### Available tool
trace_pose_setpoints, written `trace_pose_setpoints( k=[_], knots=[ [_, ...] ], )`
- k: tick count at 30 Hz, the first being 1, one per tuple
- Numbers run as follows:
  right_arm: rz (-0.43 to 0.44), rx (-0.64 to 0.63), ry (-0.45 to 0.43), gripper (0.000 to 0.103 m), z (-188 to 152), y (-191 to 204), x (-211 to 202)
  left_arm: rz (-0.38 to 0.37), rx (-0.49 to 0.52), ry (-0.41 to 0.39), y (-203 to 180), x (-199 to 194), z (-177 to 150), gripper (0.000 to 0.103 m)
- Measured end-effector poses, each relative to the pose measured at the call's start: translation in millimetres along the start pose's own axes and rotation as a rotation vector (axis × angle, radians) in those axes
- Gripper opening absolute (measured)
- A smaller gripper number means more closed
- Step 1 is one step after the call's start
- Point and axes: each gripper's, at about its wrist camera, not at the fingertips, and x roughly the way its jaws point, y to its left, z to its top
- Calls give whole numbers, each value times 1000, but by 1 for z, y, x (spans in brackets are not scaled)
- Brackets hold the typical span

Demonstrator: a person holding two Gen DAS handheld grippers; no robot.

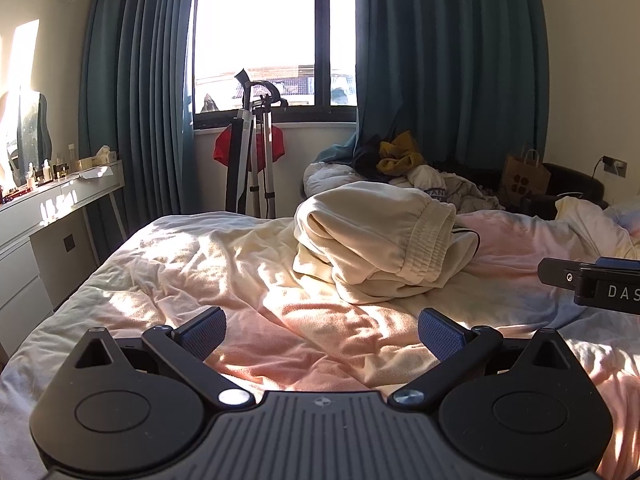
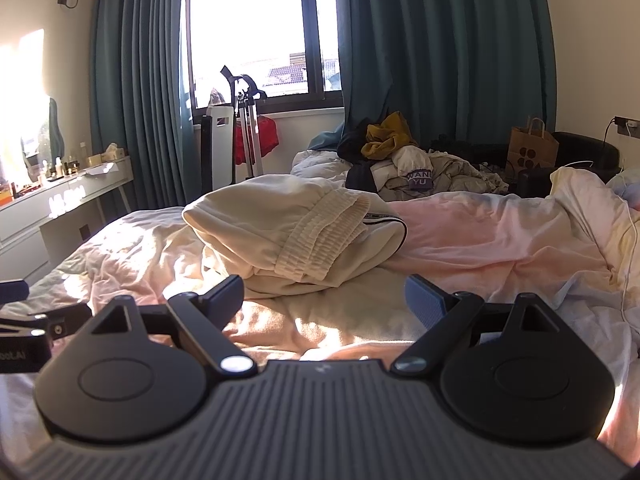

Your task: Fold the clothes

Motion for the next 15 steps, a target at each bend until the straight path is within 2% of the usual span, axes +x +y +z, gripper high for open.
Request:
trace_pose_setpoints(
  k=[15],
  knots=[
    [-10, 13, 3, 89, 1, -2, 0, 4, 26, 5, -11, 7, -10, 103]
  ],
)
